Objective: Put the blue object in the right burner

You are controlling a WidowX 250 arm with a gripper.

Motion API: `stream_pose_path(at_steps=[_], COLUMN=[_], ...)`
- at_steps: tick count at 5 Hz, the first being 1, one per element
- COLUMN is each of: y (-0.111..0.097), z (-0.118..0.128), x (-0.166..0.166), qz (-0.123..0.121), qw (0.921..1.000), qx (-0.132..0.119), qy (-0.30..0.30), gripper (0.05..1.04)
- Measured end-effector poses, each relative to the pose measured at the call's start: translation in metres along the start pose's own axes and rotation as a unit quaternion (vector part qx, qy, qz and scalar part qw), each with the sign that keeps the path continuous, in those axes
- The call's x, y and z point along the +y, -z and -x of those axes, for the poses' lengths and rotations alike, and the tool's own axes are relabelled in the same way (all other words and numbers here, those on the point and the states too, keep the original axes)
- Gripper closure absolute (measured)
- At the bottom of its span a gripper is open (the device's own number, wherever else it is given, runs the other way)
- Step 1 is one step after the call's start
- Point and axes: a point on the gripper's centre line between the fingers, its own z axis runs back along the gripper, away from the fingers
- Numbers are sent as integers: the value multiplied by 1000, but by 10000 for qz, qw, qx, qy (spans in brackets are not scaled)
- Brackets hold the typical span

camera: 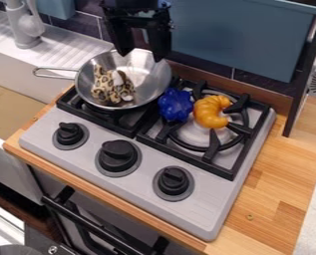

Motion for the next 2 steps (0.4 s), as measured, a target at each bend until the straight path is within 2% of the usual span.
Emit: stream_pose_path(at_steps=[2], y=[-12], z=[8], x=[8], qz=[110], qw=[9999], qx=[-26], qy=[125], gripper=[88])
